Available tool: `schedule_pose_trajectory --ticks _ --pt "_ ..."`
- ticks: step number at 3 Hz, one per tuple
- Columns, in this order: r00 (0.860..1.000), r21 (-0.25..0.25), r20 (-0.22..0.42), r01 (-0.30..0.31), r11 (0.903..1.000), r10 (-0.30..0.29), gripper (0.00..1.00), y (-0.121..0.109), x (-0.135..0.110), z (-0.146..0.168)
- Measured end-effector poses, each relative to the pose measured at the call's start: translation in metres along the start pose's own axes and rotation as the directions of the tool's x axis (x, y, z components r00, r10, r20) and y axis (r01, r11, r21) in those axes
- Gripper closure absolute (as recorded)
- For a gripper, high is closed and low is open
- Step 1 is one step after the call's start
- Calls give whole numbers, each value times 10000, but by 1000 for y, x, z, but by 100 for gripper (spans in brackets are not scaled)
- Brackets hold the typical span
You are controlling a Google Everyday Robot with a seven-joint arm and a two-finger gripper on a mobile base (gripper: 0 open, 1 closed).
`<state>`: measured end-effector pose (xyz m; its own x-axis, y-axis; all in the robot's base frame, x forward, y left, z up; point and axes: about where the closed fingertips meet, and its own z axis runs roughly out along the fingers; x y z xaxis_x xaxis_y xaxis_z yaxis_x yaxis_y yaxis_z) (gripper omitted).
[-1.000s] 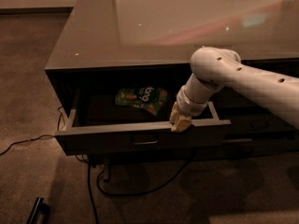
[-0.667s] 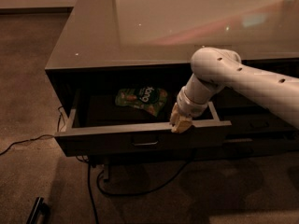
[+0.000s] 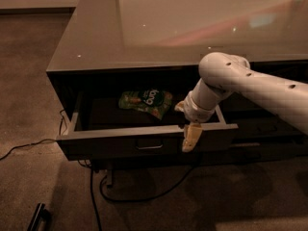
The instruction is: Open top drawer
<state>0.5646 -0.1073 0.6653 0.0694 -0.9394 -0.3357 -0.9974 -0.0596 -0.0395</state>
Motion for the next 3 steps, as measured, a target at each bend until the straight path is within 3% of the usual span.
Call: schedule_pose_trajectory --ticks 2,3 --pt "9995 -151 316 10 9999 -5 0 -1 5 5" --pt "9992 -340 395 -95 9994 108 0 13 14 8"
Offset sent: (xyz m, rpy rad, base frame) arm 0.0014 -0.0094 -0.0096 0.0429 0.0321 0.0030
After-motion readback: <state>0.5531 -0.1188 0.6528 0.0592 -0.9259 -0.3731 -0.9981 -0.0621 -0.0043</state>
